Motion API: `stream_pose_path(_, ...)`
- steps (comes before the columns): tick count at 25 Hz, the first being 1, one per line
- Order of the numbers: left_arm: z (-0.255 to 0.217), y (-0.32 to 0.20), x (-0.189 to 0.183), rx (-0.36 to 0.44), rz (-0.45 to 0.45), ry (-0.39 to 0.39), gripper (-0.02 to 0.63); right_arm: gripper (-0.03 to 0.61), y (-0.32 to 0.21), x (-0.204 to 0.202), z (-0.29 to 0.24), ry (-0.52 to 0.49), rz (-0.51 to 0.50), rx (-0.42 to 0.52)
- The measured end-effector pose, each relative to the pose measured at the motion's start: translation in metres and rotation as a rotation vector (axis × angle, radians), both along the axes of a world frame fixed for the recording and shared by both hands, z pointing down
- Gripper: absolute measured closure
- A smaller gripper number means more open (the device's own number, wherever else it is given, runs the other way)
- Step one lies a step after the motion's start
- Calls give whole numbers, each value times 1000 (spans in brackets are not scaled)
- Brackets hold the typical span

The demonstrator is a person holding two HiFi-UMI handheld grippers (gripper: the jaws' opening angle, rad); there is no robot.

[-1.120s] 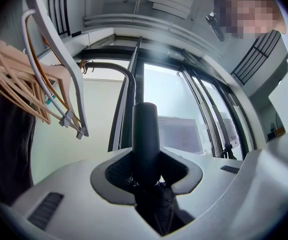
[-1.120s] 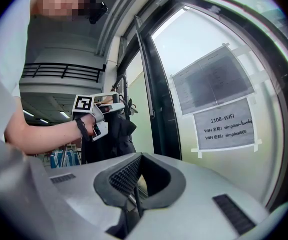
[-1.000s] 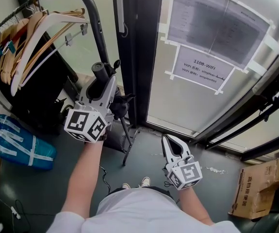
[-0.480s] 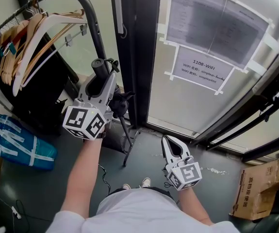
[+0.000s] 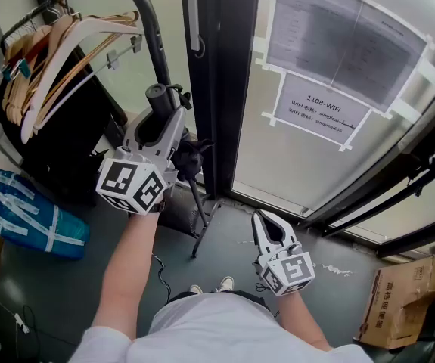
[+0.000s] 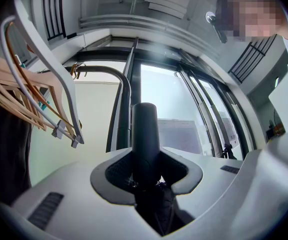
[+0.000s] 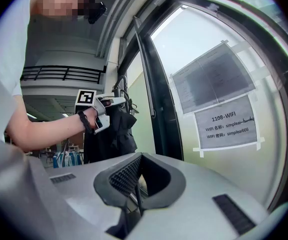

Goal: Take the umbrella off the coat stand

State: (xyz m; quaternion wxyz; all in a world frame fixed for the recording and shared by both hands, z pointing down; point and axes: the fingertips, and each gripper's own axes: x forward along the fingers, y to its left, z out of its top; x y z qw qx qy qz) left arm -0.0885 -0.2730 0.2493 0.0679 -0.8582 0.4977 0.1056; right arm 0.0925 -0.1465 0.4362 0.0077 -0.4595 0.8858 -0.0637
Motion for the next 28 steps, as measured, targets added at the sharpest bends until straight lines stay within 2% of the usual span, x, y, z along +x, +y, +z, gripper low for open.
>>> stream_pose_path(20,-18,14,-21,23,-39,-41,457,560,-8,-10,-2,0,-37,8)
stream_pose_path(28,-26,3,-13,22,-8,-64,457,560,-10,-15,0,2,-35,-3)
